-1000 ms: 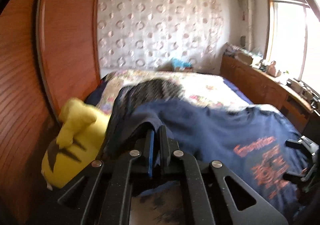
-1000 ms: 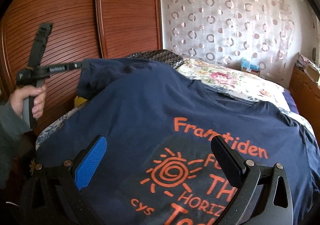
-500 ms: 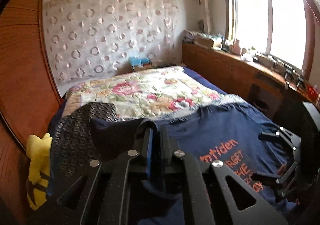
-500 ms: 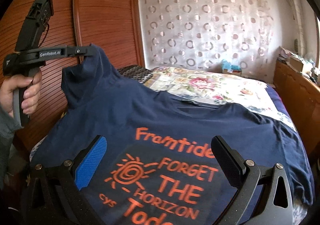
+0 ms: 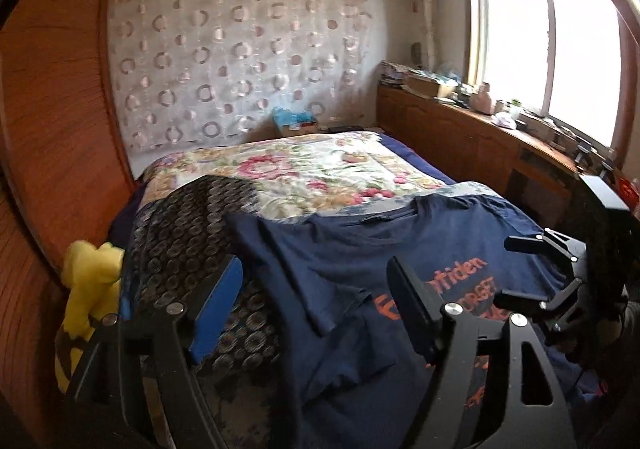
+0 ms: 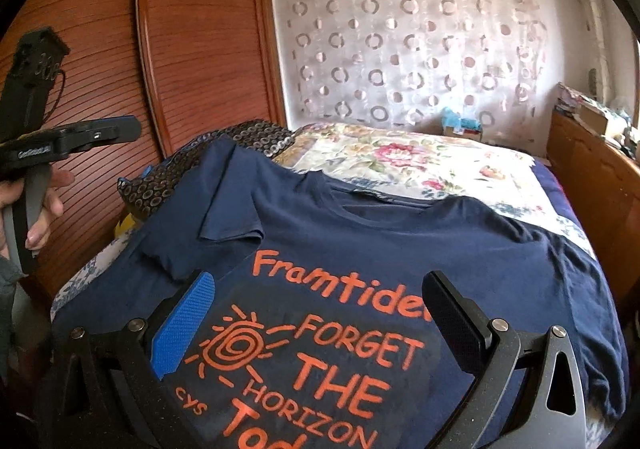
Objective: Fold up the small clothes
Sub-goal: 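Grasp the shirt's side with the right tool, fold it over, release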
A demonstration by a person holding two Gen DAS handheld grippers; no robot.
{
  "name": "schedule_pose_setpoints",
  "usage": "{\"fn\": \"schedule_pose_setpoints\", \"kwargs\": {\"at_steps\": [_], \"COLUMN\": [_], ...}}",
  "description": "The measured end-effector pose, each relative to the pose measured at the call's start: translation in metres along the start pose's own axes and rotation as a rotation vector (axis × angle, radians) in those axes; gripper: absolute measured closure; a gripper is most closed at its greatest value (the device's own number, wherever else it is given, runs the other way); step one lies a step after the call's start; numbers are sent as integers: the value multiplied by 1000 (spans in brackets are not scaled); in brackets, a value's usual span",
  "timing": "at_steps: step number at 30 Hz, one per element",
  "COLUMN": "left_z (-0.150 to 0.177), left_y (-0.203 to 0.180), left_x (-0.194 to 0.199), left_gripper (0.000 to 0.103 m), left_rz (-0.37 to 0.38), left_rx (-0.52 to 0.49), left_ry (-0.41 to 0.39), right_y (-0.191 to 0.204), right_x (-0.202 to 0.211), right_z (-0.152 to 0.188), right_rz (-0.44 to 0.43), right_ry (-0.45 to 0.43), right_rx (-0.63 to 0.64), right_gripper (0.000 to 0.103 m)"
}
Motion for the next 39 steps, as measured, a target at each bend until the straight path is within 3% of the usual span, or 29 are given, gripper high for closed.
{"fn": "schedule_pose_setpoints", "kwargs": {"at_steps": [3, 8, 10, 13, 18, 21, 22, 26, 34, 39], "left_z": [15, 35, 42, 51, 62, 66, 66, 68, 68, 69], "left_y": [11, 24, 27, 30, 30, 29, 27, 23, 15, 9], "left_x": [4, 8, 11, 13, 15, 16, 17, 19, 20, 18], "left_gripper": [27, 27, 27, 27, 27, 27, 27, 27, 27, 27], "left_rz": [-23, -37, -38, -51, -63, -57, -57, -50, -37, -31], "left_rx": [26, 67, 83, 85, 80, 83, 84, 85, 83, 73], "left_ry": [2, -3, -3, 2, 7, 9, 8, 7, 5, 8], "right_y": [9, 39, 53, 70, 94, 101, 103, 102, 96, 54], "right_x": [-15, -51, -69, -96, -139, -159, -164, -180, -184, -191], "right_z": [-11, -22, -25, -28, -22, -19, -18, -17, -39, -72], "right_rz": [-47, -163, -203, -266, -299, -310, -310, -294, -239, -62], "right_ry": [21, 85, 123, 174, 267, 310, 319, 341, 276, 178], "right_rx": [35, 105, 120, 133, 168, 187, 191, 224, 215, 136], "right_gripper": [8, 44, 49, 50, 50, 57, 60, 95, 99, 99]}}
Point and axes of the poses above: each gripper's, at about its wrist camera, not at the fingertips, and x roughly against the way its jaws point, y to its left, z to its underside, the point moved 10 cm from there along -x, roughly the way its jaws point, and after that the axes turned 6 degrees about -x, right-handed, at the moved point
